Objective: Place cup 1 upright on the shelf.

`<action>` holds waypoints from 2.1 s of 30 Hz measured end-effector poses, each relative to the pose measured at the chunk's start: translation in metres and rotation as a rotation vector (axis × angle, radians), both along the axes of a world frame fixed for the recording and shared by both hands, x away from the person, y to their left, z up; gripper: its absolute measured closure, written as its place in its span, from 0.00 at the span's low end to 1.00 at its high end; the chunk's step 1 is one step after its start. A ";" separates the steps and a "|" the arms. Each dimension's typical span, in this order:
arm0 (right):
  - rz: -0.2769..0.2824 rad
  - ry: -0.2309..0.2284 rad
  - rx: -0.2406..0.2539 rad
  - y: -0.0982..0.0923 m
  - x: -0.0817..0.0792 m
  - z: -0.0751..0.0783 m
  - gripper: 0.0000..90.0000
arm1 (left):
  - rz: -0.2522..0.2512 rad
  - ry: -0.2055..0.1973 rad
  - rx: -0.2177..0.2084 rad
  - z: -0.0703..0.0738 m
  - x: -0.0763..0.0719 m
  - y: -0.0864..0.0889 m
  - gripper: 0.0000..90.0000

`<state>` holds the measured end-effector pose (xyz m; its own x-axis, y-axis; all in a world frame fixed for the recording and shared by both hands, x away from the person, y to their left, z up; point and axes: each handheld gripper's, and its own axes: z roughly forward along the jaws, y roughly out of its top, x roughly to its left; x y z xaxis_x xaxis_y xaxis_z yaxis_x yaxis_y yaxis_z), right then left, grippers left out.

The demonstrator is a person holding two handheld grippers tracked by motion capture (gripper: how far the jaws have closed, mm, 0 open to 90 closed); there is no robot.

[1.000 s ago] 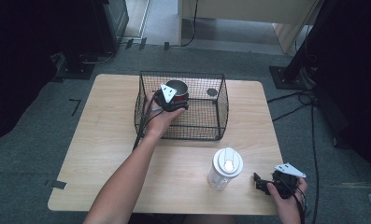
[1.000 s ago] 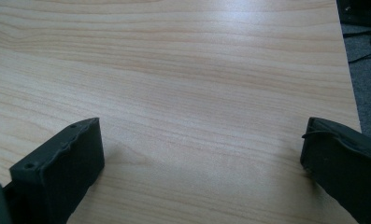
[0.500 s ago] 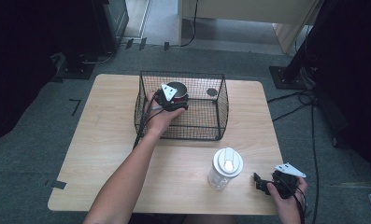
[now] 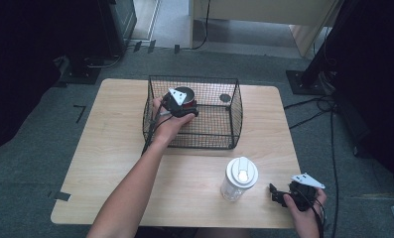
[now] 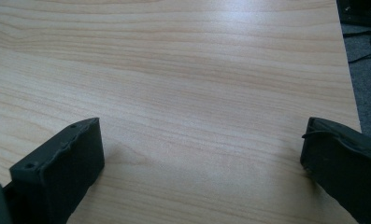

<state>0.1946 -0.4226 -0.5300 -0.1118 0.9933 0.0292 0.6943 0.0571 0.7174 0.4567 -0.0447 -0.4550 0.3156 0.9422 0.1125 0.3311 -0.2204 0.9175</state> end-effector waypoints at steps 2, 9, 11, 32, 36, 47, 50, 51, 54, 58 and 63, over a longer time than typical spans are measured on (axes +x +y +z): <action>0.000 0.000 0.000 0.000 0.000 0.000 0.00 | 0.011 0.003 0.001 0.000 0.000 0.000 0.00; -0.001 0.000 0.000 0.000 0.000 0.000 0.00 | 0.051 -0.018 0.033 0.000 0.001 0.002 0.00; 0.000 0.000 0.000 0.000 0.000 0.000 0.00 | 0.041 -0.026 0.027 0.001 0.000 0.002 0.00; 0.000 0.000 0.000 0.000 0.000 0.000 0.00 | 0.070 -0.019 0.012 0.015 -0.003 0.006 0.00; 0.000 0.000 0.000 0.000 0.000 0.000 0.00 | 0.066 -0.023 0.004 0.019 -0.003 0.007 0.00; 0.000 0.000 0.000 0.000 0.000 0.000 0.00 | 0.048 -0.028 -0.022 0.029 -0.009 0.010 0.00; 0.000 0.000 0.000 0.000 0.000 0.000 0.00 | 0.044 -0.041 -0.022 0.032 -0.010 0.009 0.00; 0.000 0.000 0.000 0.000 0.000 0.000 0.00 | 0.044 -0.059 -0.016 0.035 -0.011 0.009 0.00; 0.000 0.000 0.000 0.000 0.000 0.000 0.00 | 0.057 -0.073 -0.031 0.042 -0.012 0.009 0.00; 0.000 0.000 0.000 0.000 0.000 0.000 0.00 | 0.055 -0.092 -0.033 0.051 -0.014 0.010 0.00; 0.000 0.000 0.000 0.000 0.000 0.000 0.00 | 0.040 -0.098 -0.042 0.060 -0.019 0.009 0.00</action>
<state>0.1946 -0.4226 -0.5300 -0.1118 0.9933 0.0295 0.6944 0.0569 0.7174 0.4374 -0.0354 -0.3948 0.2671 0.9584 0.1009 0.2473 -0.1693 0.9540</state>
